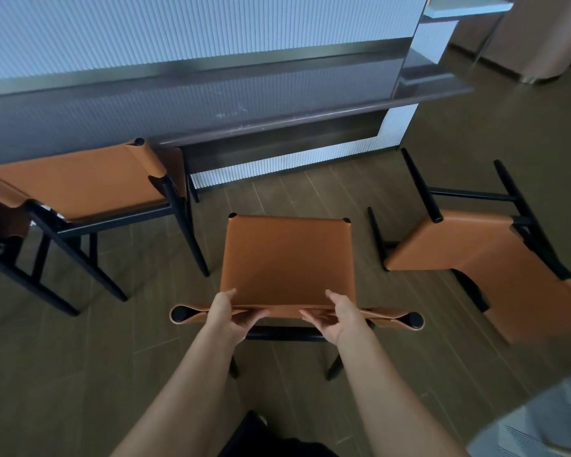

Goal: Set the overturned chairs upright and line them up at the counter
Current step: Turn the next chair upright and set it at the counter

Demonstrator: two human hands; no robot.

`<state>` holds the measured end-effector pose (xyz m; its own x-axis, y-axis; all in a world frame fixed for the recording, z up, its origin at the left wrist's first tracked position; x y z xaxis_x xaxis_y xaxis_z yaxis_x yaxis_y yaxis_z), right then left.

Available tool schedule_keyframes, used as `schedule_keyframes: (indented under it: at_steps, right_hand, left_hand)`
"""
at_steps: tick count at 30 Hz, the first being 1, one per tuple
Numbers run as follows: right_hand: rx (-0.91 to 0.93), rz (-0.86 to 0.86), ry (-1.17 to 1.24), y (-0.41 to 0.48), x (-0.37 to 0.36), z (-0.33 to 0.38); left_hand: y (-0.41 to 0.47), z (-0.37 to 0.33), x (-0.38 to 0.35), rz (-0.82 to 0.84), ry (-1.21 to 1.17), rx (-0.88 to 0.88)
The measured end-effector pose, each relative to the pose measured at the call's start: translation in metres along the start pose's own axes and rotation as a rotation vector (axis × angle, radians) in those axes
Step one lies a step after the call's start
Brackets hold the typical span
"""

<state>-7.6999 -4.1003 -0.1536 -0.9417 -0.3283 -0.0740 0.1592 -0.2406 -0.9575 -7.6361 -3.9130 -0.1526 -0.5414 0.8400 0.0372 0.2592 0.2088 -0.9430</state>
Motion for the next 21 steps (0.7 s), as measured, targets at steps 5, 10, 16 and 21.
schedule_keyframes:
  at_steps: [5,10,16,21]
  right_hand:
    - [0.095,0.021,-0.054,0.001,-0.023,0.016]
    - [0.193,0.014,-0.132,-0.006,-0.053,0.047]
    - [0.285,-0.021,-0.158,-0.012,-0.098,0.085]
    - [0.339,-0.037,-0.180,-0.015,-0.132,0.115]
  left_hand:
    - [-0.007,-0.023,-0.017,0.047,-0.025,0.025]
    - [-0.010,-0.055,-0.049,0.121,-0.029,0.016]
    - [-0.023,-0.095,-0.091,0.181,-0.022,0.058]
    - [-0.029,-0.127,-0.122,0.218,-0.010,0.057]
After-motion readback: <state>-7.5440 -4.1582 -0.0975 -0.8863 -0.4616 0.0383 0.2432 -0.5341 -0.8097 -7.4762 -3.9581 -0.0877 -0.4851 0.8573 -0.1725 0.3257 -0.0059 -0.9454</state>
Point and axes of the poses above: each hand's wrist, its own y-axis towards the middle knuckle, its own x-axis out of the back of the hand, z = x × y, the point moved 4 cm from there along y, towards the middle knuckle, and after that the axes turned 14 degrees about -z, right-handed, at the moved point
